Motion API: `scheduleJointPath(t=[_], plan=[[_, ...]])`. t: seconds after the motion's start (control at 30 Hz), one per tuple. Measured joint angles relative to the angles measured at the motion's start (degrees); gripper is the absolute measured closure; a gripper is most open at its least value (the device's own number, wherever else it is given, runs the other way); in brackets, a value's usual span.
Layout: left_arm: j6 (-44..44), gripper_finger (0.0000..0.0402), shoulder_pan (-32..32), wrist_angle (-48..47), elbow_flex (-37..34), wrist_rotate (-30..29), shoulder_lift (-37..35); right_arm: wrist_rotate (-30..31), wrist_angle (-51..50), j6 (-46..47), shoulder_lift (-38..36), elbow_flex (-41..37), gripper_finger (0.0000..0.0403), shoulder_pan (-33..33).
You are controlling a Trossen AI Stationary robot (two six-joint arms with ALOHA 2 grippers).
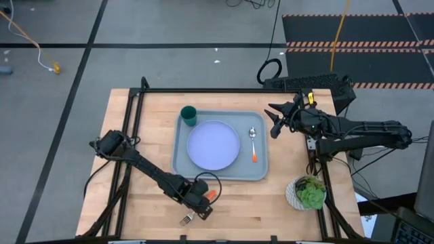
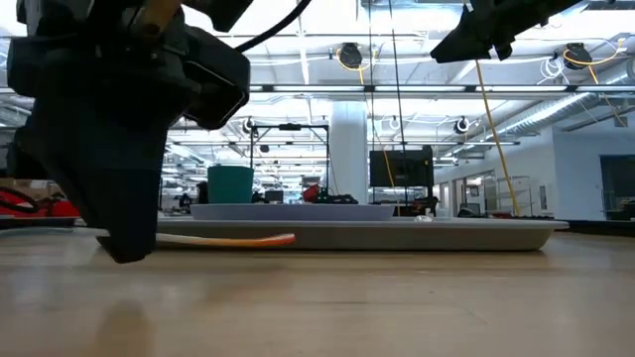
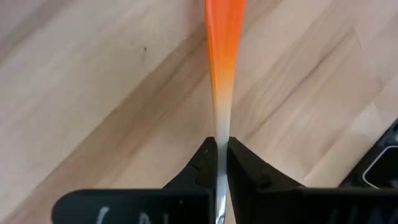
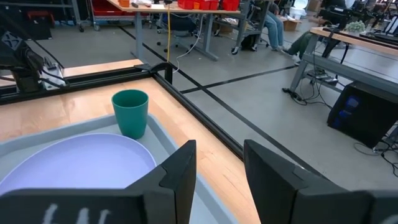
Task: Pick and place plate/cup/fork/spoon on tray
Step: Put the orange fork on the gray serving tray in between the violet plate and orange spoon
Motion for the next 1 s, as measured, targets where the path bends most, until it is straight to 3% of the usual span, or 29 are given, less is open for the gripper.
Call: scheduleJointPath(t=[0.17, 0.4, 0.77, 1.0], plan=[[5.87, 0.0387, 2.09, 3.11, 0.00, -2.67, 0.00, 0.00, 0.03, -0.05, 0.00, 0.00, 0.0275, -0.01], [20.45, 0.0388, 5.63, 10.08, 0.09, -4.13, -0.02, 0.00, 4.24, -0.10, -0.02, -0.02, 0.0275, 0.49], [41.48, 0.0388, 8.81, 9.23, 2.93, -4.61, 0.11, -0.02, 4.37, -1.49, -0.02, -0.02, 0.0275, 3.06], [49.79, 0.0388, 9.68, -6.41, 15.00, -5.51, 5.66, -0.02, 4.28, -1.42, 0.02, -0.02, 0.0275, 5.20]])
